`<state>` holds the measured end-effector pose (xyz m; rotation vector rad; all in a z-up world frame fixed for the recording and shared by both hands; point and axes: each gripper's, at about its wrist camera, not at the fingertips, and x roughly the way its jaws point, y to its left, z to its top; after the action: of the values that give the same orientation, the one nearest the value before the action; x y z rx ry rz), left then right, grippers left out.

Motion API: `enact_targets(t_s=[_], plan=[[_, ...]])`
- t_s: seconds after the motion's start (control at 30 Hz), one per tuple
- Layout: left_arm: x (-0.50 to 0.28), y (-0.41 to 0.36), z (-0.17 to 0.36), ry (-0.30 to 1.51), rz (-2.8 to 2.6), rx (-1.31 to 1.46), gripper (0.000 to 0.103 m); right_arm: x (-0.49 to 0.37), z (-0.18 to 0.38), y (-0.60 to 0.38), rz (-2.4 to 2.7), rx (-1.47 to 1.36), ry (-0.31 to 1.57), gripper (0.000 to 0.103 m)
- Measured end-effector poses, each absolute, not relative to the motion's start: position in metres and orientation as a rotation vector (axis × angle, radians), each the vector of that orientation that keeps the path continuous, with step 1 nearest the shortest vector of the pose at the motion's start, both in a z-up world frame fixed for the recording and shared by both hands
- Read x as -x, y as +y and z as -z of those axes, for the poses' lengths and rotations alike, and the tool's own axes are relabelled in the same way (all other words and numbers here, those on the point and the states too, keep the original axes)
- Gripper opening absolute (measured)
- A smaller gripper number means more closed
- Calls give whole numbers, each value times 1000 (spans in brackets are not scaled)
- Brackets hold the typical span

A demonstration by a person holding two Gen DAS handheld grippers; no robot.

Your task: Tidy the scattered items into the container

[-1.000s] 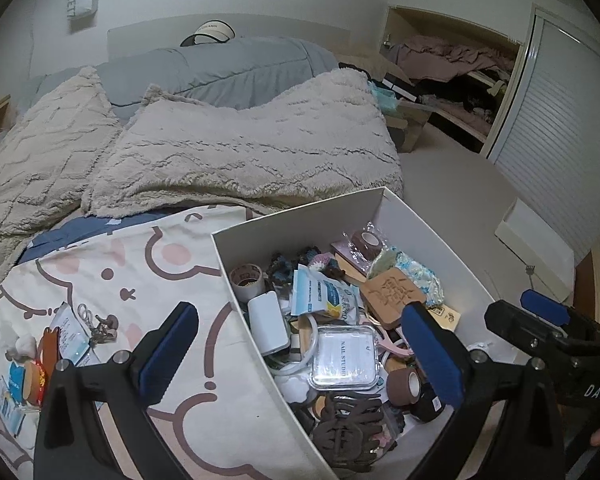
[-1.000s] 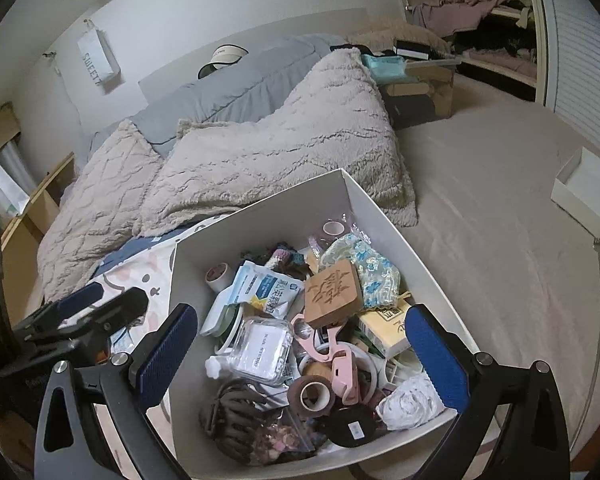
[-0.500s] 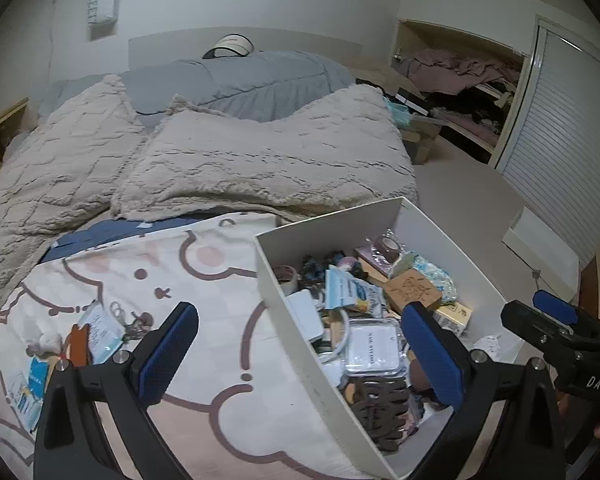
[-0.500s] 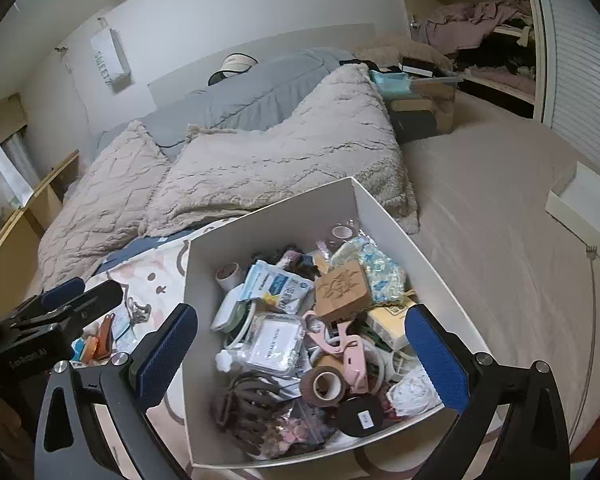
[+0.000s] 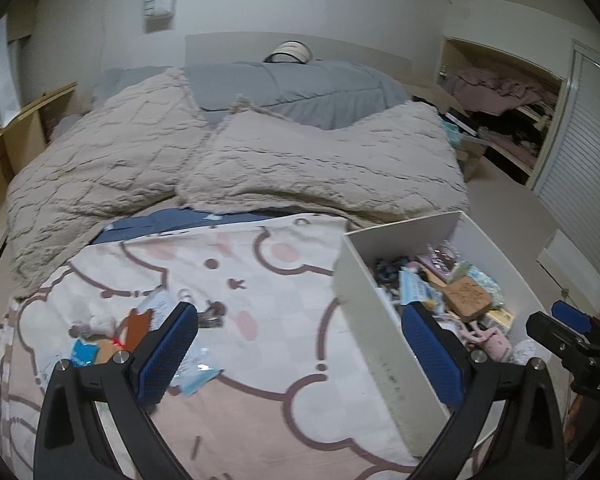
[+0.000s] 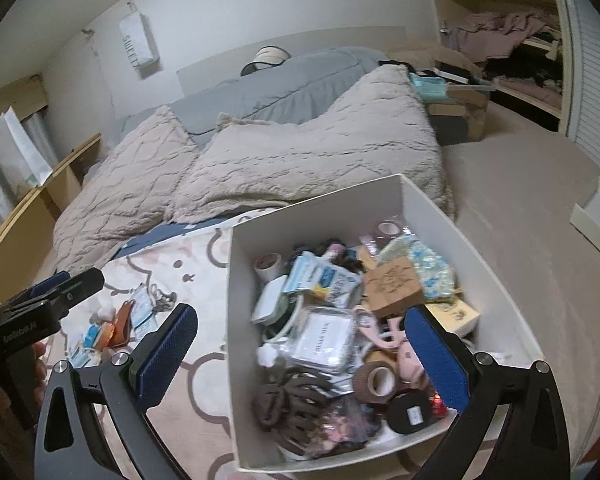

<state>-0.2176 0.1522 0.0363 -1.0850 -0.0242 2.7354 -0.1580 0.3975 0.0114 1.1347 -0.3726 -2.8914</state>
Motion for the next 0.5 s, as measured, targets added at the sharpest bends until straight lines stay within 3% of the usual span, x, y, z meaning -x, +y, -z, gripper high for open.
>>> enact_targets(t_s=[0.5], plan=[[202, 59, -26, -70, -2869, 1137, 102, 177, -5, 326, 2781, -1113, -326, 103]])
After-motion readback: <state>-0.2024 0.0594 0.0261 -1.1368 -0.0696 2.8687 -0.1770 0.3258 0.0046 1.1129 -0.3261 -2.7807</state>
